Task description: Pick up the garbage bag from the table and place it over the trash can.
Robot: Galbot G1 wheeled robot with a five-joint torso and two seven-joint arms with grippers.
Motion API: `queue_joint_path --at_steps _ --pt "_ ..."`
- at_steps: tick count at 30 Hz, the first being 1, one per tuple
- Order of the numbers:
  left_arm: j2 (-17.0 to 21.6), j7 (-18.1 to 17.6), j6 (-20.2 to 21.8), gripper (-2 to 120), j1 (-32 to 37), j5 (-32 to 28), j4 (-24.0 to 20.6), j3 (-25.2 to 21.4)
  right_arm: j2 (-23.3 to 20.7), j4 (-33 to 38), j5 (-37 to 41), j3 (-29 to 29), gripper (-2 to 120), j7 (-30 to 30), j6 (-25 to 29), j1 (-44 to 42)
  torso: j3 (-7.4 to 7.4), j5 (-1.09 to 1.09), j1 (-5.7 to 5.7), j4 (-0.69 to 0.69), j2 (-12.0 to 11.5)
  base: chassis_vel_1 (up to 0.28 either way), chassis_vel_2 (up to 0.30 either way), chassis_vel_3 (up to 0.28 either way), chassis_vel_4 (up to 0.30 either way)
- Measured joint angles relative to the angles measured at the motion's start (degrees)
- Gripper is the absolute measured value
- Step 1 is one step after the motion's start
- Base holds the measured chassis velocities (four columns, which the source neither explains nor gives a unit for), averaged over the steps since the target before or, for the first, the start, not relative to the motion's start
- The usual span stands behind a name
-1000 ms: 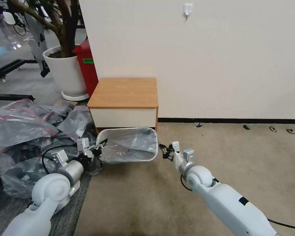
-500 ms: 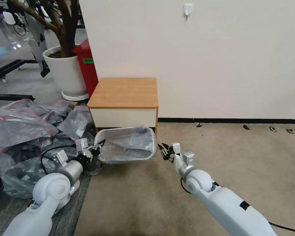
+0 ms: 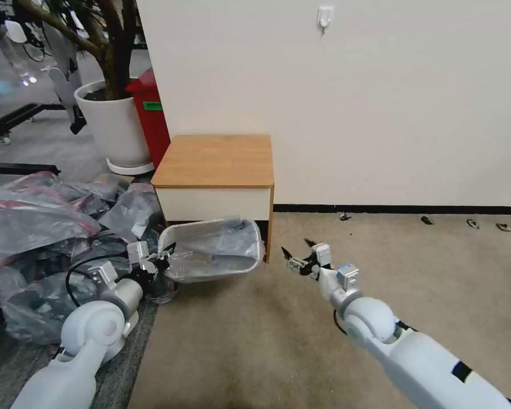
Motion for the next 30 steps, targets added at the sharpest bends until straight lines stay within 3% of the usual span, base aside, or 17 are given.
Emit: queue_joint_path --at_steps 2,7,13,21,30 --pt "-0.1 -0.3 -0.2 2 0.1 0.9 -0.1 0.2 -0.2 0.6 -0.5 0.0 79 0.0 0.0 -0.2 0.0 -0.01 0.0 0.0 0.0 0.0 0.0 0.0 0.0" --pt "-1.2 -2.7 -1.1 2 1.2 7.5 -1.7 1.6 -2.9 8.7 -6.2 0.1 57 -0.7 -0.4 -1.2 0.0 0.0 0.0 0.0 0.0 0.0 0.0 0.0 0.0" --pt "-2.0 -3.5 -1.8 2 2.4 11.8 -3.5 2.6 -5.1 15.5 -9.6 -1.6 40 -4.0 -2.4 -1.1 0.0 -0.01 0.0 0.01 0.0 0.0 0.0 0.0 0.0" --pt "-4.1 -3.6 -4.4 2 5.1 24.8 -5.9 5.6 -5.3 17.9 -16.9 -10.8 5 -7.7 -11.1 3.8 0.0 -0.01 0.0 0.01 0.0 0.0 0.0 0.0 0.0" --pt "-4.7 -3.3 -4.8 2 7.0 28.9 -9.0 7.1 -4.7 17.3 -22.4 -14.3 0 -18.0 -20.4 9.4 0.0 0.0 0.0 0.01 0.0 0.0 0.0 0.0 0.0"
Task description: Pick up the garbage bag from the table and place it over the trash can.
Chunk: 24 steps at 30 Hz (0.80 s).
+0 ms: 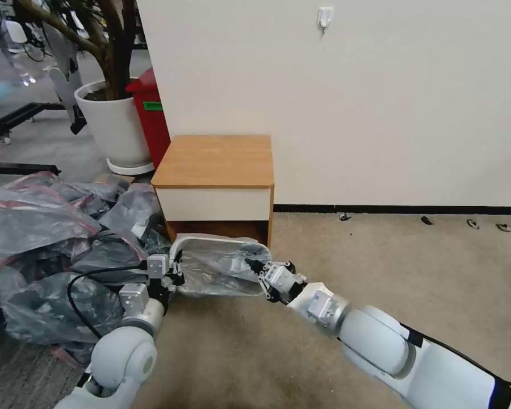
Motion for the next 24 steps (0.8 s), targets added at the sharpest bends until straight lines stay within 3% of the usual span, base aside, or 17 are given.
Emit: queue_joint_path --at_steps 3,6,12,24 --pt "-0.3 0.7 -0.5 2 0.9 2.7 -0.5 0.9 1.8 0.4 -1.2 -2.3 0 -4.3 -7.1 4.1 0.0 0.0 0.0 0.0 0.0 0.0 0.0 0.0 0.0" --pt "-0.5 1.0 -0.8 2 1.1 3.7 -0.5 1.1 2.5 -0.1 -1.7 -3.2 0 -5.5 -8.8 5.6 0.0 -0.01 0.0 0.01 0.0 0.0 0.0 0.0 0.0" --pt "-1.3 1.3 -1.4 2 1.4 6.1 0.0 2.2 4.9 -2.9 -1.7 -7.2 0 -7.8 -18.0 11.2 0.0 0.0 0.0 0.0 0.0 0.0 0.0 0.0 0.0" --pt "-1.8 1.6 -1.9 2 0.8 7.4 0.8 3.4 7.5 -9.4 -2.2 -10.4 0 -9.0 -18.8 16.1 0.01 -0.01 0.0 0.0 0.0 0.0 0.0 0.0 0.0"
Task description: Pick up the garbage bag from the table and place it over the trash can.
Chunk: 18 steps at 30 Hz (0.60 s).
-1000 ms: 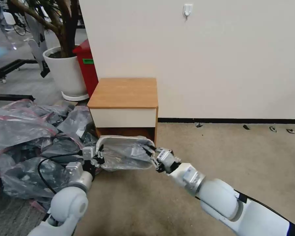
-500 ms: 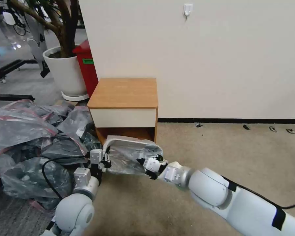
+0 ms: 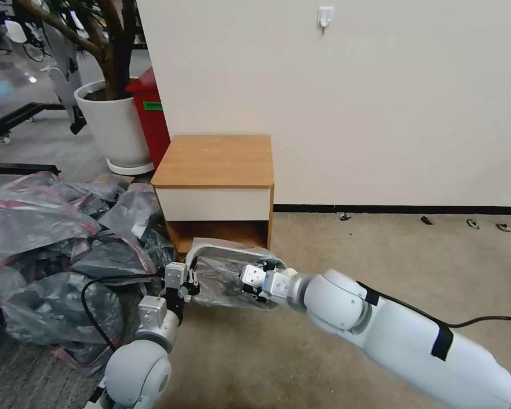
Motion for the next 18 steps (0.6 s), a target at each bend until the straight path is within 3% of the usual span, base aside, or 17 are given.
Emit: queue_joint_path --at_steps 18 --pt "-1.9 -0.1 -0.1 2 -1.0 1.1 1.2 2.3 6.1 -9.8 -3.7 -1.1 0 0.4 0.3 0.4 0.0 0.0 0.0 0.0 0.0 0.0 0.0 0.0 0.0"
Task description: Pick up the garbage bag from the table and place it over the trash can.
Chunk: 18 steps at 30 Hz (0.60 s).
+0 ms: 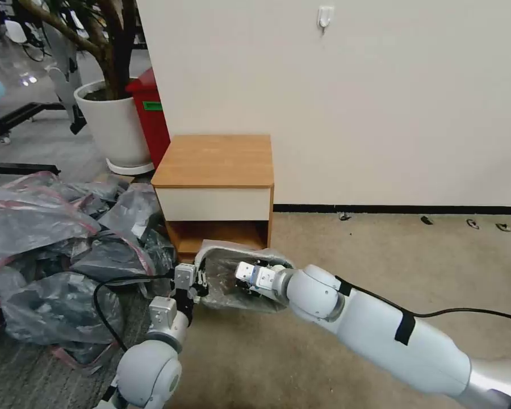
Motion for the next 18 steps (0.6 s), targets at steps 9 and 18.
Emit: queue_joint_path --at_steps 9,18 --pt "-1.0 -0.2 0.0 2 -0.6 0.2 0.5 1.0 1.9 -4.1 -2.5 0.2 0 0.1 0.1 -0.4 0.0 0.0 0.0 0.0 0.0 0.0 0.0 0.0 0.0" --pt "-1.2 -0.3 0.1 2 -1.0 0.2 0.6 1.5 3.0 -7.5 -4.0 0.7 0 0.2 0.2 -1.3 0.0 0.0 0.0 0.0 0.0 0.0 0.0 0.0 0.0"
